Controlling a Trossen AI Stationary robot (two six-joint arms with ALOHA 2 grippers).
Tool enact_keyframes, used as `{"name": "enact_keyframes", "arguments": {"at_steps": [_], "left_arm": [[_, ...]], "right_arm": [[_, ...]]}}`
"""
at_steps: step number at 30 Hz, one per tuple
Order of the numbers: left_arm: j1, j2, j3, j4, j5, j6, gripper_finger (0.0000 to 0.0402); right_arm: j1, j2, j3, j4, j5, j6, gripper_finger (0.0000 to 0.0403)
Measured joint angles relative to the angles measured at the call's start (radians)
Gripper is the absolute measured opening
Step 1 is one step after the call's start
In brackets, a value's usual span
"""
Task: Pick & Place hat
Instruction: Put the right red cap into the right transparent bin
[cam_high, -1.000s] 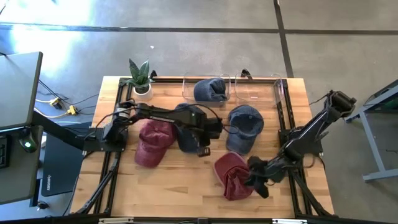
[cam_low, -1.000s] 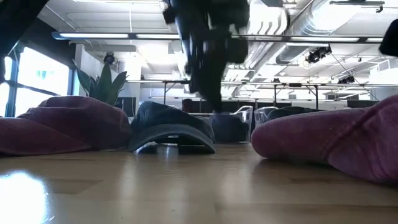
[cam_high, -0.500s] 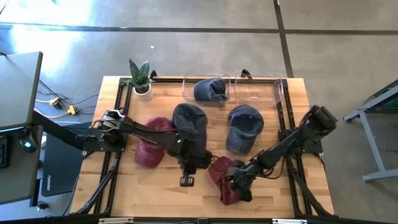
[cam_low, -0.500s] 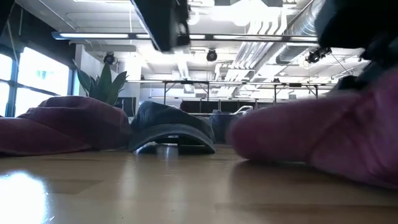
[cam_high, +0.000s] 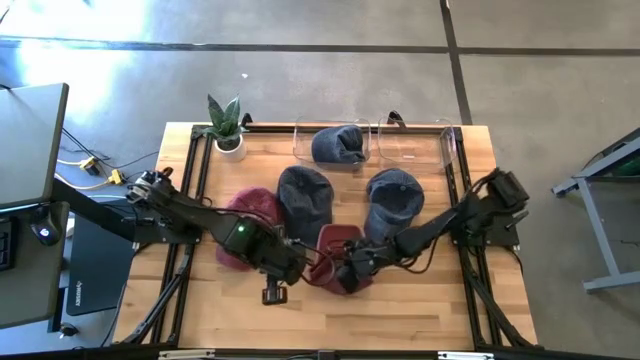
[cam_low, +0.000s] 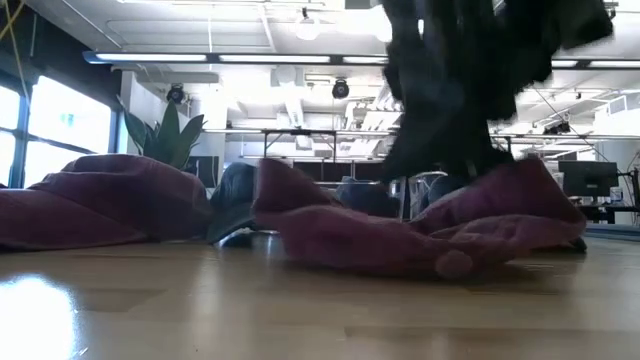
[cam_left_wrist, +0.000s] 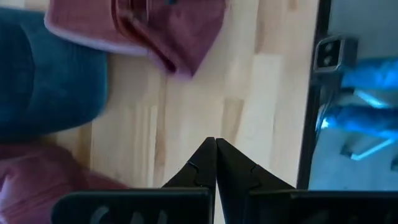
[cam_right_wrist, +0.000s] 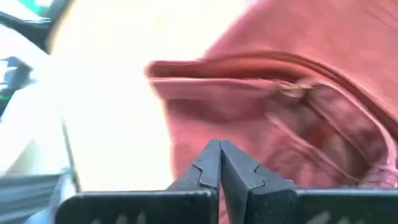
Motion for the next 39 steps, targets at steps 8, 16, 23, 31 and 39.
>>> {"name": "enact_keyframes", "arguments": {"at_steps": [8,16,23,31,39], "left_arm": [[-0.014,0.027,-0.002,0.087,-0.030,-0.052,0.0000],[-0.037,0.082,-0.005,0.084,-0.045,-0.231,0.0000],[-0.042,0.085,-0.144,0.223,-0.002,-0.367,0.0000],[0.047,0.085,-0.273,0.617,0.086,-0.321,0.0000],[0.129,0.163,-0.351,0.722,0.032,-0.320,0.0000]], "right_arm": [[0.028,-0.225,0.011,-0.233,-0.127,-0.217,0.0001],[0.110,-0.339,0.008,-0.539,-0.252,-0.171,0.0087],[0.249,-0.261,0.008,-0.576,0.032,-0.053,0.0218],[0.275,-0.065,0.008,-0.436,0.278,0.106,0.0222],[0.264,-0.007,0.008,-0.436,0.419,0.271,0.0095]]}}
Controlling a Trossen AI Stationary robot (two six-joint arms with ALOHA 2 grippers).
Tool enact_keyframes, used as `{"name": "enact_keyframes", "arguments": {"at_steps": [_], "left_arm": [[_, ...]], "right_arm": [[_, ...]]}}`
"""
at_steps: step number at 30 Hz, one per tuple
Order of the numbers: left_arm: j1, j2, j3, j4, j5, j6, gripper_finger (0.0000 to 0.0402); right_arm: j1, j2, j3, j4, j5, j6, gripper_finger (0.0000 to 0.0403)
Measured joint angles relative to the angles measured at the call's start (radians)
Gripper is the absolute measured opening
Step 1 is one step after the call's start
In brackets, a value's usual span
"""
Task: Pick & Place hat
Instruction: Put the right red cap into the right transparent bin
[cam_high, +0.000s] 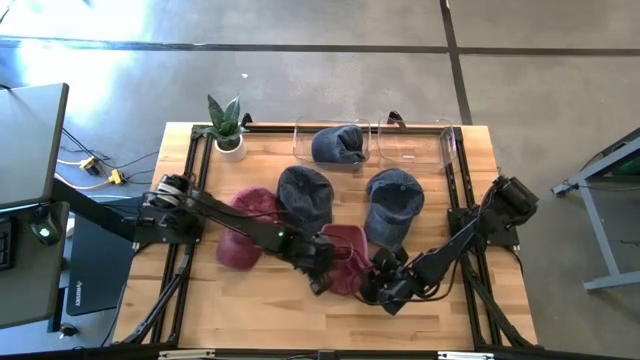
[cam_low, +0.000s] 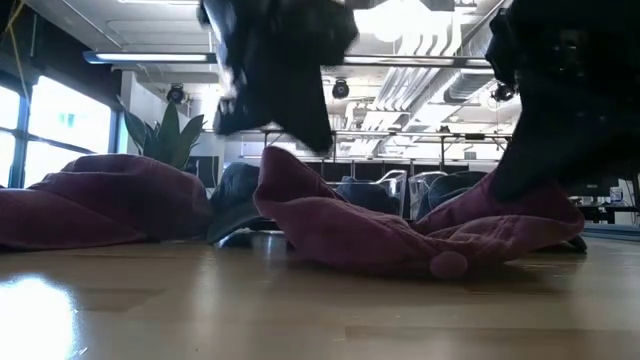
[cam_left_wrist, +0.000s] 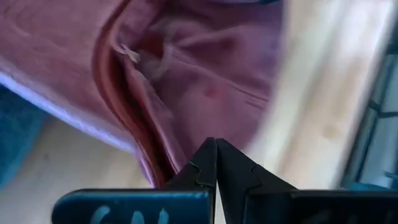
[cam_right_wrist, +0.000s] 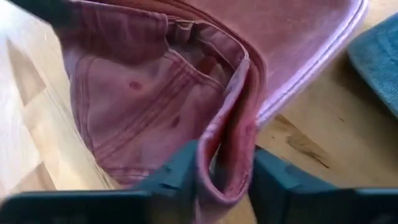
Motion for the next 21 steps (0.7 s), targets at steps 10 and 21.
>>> {"name": "enact_keyframes", "arguments": {"at_steps": [10,21], "left_arm": [[0.018,0.075,0.003,-0.127,0.047,0.005,0.0000],[0.016,0.016,0.118,-0.248,0.003,0.070,0.0000]], "right_arm": [[-0.002,-0.010,0.081,-0.237,-0.118,0.143,0.0016],[-0.006,-0.011,0.174,-0.382,-0.162,0.105,0.0019]]}}
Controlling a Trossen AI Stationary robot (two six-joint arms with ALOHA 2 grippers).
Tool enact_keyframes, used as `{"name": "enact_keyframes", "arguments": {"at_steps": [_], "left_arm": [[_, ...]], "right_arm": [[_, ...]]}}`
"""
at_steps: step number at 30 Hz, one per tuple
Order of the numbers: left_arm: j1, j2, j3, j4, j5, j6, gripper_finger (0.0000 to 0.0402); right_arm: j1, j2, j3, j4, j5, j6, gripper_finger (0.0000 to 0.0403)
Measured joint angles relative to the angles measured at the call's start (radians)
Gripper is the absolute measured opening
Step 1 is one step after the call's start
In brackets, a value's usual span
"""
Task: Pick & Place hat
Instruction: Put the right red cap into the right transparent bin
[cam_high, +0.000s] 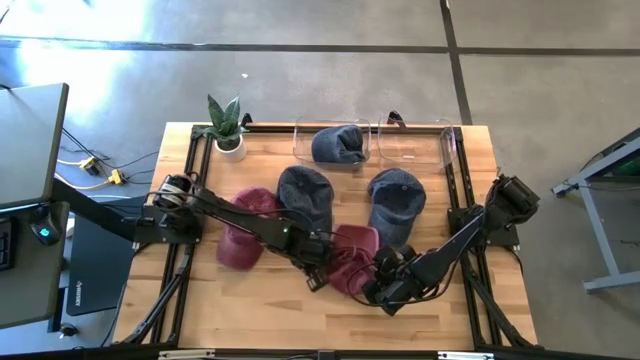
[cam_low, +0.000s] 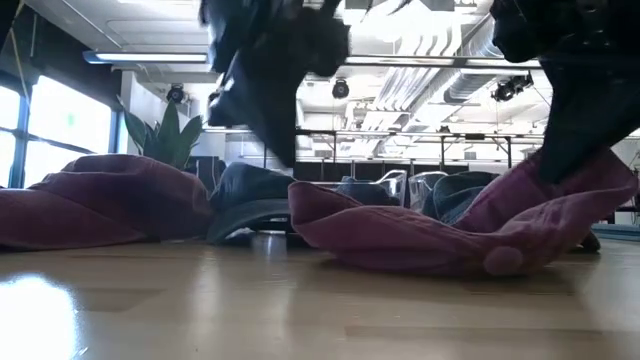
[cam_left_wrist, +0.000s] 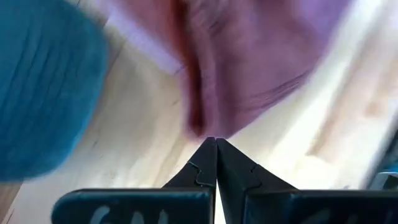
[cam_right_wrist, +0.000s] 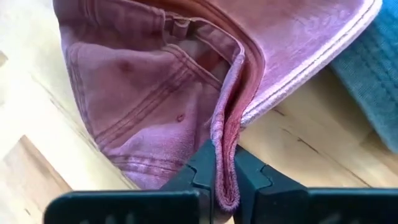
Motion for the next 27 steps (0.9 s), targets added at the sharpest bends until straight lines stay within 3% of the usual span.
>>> {"name": "enact_keyframes", "arguments": {"at_steps": [4,8,14,18,21,23,27], "left_arm": [[-0.003,-0.001,0.083,-0.073,-0.018,0.055,0.0000],[-0.027,-0.002,0.160,-0.168,-0.041,0.087,0.0000],[-0.084,-0.002,0.177,-0.254,-0.046,0.097,0.0000],[-0.133,-0.002,0.177,-0.341,-0.057,0.094,0.0000],[-0.165,-0.002,0.177,-0.375,-0.058,0.094,0.0000],[-0.181,-0.002,0.177,-0.385,-0.071,0.085,0.0000],[-0.199,-0.002,0.171,-0.398,-0.095,0.071,0.0000]], "right_arm": [[-0.010,-0.027,0.000,-0.023,-0.073,-0.031,0.0027],[-0.029,-0.089,0.000,-0.058,-0.139,-0.178,0.0090],[-0.066,-0.189,0.000,-0.132,-0.312,-0.519,0.0200],[-0.035,-0.225,0.000,0.006,-0.411,-0.858,0.0233],[0.023,-0.215,-0.005,0.209,-0.404,-1.122,0.0237],[0.054,-0.181,-0.010,0.317,-0.328,-1.229,0.0238],[0.073,-0.060,-0.017,0.351,-0.247,-1.292,0.0232]]}}
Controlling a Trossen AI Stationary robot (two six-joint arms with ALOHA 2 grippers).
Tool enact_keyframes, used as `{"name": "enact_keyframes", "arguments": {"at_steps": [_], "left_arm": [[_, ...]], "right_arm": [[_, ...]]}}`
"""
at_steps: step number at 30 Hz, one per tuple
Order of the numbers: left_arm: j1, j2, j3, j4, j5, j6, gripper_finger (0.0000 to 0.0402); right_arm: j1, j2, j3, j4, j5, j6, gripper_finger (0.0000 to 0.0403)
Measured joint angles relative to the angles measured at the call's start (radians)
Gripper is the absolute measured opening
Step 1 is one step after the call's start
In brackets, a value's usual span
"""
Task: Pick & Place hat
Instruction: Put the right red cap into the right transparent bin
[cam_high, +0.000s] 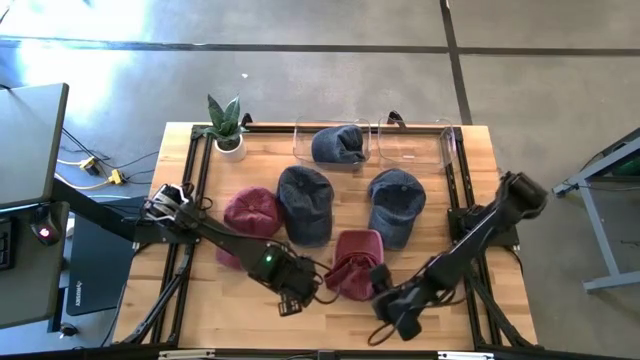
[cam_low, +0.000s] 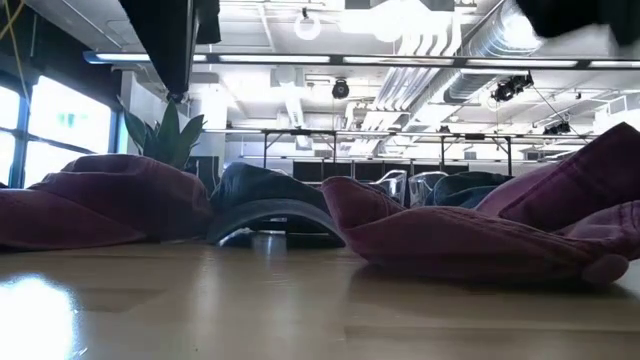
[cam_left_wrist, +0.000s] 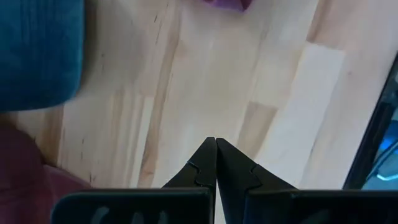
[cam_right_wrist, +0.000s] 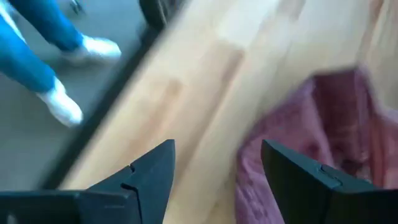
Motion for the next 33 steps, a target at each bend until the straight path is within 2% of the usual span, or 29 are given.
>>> {"name": "enact_keyframes", "arguments": {"at_steps": [5,9,12,15,17,18,21,24,29,33], "left_arm": [[-0.010,0.000,0.000,-0.034,0.019,0.008,0.0000],[-0.011,0.000,0.000,-0.032,0.026,0.010,0.0000],[-0.009,-0.004,0.000,-0.028,0.025,0.020,0.0000],[-0.009,-0.028,-0.001,-0.002,0.022,0.052,0.0000],[-0.009,-0.053,-0.001,0.018,-0.001,0.068,0.0000],[-0.009,-0.071,-0.002,0.022,-0.022,0.069,0.0000],[-0.008,-0.134,0.000,0.075,-0.109,0.078,0.0000],[-0.008,-0.204,0.000,0.129,-0.201,0.129,0.0000],[0.003,-0.291,0.000,0.287,-0.270,0.318,0.0001],[0.032,-0.306,0.000,0.458,-0.241,0.556,0.0021]], "right_arm": [[-0.012,0.140,0.000,0.001,0.052,-0.024,0.0213],[-0.026,0.203,0.000,-0.016,0.128,-0.027,0.0186],[-0.044,0.216,0.000,-0.051,0.139,-0.020,0.0139],[-0.072,0.202,0.008,-0.096,0.109,0.018,0.0065],[-0.098,0.174,0.021,-0.116,0.066,0.044,0.0019],[-0.109,0.151,0.028,-0.117,0.044,0.054,0.0012],[-0.147,0.057,0.036,-0.118,-0.006,0.121,0.0024],[-0.197,-0.066,0.037,-0.106,-0.105,0.215,0.0011],[-0.277,-0.244,0.037,-0.040,-0.243,0.323,0.0011],[-0.319,-0.339,0.037,0.022,-0.312,0.357,0.0005]]}}
